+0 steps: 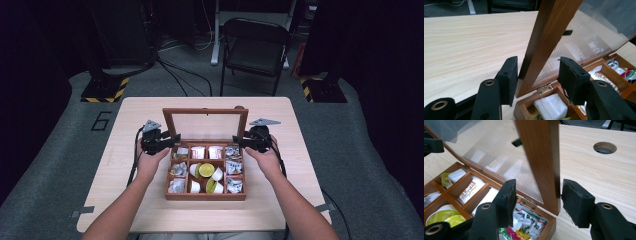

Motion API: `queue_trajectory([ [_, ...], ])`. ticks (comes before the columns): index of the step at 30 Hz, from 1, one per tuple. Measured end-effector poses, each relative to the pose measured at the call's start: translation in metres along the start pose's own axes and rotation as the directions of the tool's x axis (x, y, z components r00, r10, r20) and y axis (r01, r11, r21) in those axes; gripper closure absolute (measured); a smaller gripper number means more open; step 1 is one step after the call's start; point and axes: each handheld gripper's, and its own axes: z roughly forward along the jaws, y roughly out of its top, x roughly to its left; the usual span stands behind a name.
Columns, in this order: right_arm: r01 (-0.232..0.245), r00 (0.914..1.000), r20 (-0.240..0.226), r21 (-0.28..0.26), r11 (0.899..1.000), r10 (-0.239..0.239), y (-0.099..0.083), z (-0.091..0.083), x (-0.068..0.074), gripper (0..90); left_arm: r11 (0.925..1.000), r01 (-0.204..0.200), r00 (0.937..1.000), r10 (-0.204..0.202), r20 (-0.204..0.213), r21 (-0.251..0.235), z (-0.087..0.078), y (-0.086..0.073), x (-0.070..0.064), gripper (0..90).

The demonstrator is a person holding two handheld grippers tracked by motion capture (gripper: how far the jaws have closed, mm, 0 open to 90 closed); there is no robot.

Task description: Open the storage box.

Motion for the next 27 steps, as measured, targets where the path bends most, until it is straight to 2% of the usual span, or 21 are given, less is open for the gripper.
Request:
queue_trajectory([
  [1, 0.008, 0.9999, 0.006, 0.000, 1.000, -0.008, -0.001, 0.001, -0.001, 44.9, 1.0000, 0.000, 1.0000, 0.000, 0.001, 0.004, 0.000, -0.001, 0.000, 49.7],
  [2, -0.004, 1.0000, 0.002, 0.002, 1.000, 0.004, -0.001, 0.001, -0.001, 44.9, 1.0000, 0.000, 1.0000, 0.000, -0.001, 0.003, 0.001, -0.002, 0.001, 49.6],
  [14, -0.021, 0.9997, 0.015, 0.012, 1.000, 0.021, -0.008, 0.007, -0.003, 49.6, 0.9997, -0.004, 1.0000, 0.004, -0.006, 0.023, 0.005, -0.005, 0.002, 51.5],
  [21, 0.000, 0.9998, 0.021, -0.008, 1.000, 0.000, -0.008, 0.007, -0.002, 51.3, 0.9996, 0.000, 1.0000, 0.000, -0.010, 0.029, 0.006, -0.006, 0.002, 53.3],
  [27, 0.000, 0.9995, 0.032, -0.030, 1.000, 0.001, -0.011, 0.007, -0.003, 54.4, 0.9996, 0.008, 0.9999, -0.007, -0.008, 0.026, 0.006, -0.006, 0.004, 54.1],
])
